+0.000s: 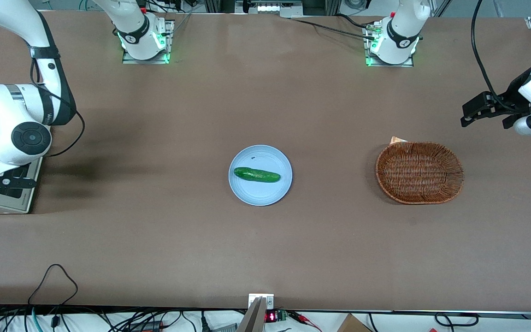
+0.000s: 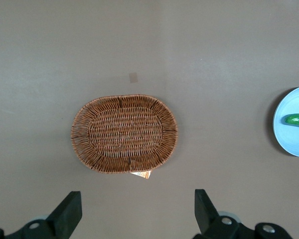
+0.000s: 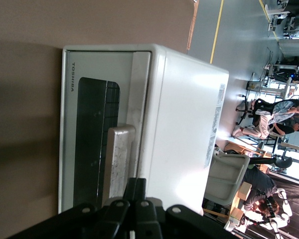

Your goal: Open oven door with right arm only

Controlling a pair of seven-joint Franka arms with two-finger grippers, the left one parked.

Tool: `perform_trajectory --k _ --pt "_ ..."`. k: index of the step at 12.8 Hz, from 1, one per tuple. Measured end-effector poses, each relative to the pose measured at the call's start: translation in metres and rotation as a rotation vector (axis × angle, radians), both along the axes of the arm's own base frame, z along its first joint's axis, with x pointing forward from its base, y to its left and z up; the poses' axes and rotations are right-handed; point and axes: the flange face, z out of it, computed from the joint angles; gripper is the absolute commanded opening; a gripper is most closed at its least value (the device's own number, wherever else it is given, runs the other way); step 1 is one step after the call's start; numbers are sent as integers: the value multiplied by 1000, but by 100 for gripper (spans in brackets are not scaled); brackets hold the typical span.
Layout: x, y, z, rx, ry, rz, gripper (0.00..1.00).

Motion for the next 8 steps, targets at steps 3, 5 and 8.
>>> perform_trajectory --k 3,5,8 --pt "-6 -2 -9 -11 -4 -11 0" --pt "-8 -6 -13 -24 -10 -6 0" --pt "-13 -16 -21 -13 -23 -8 0"
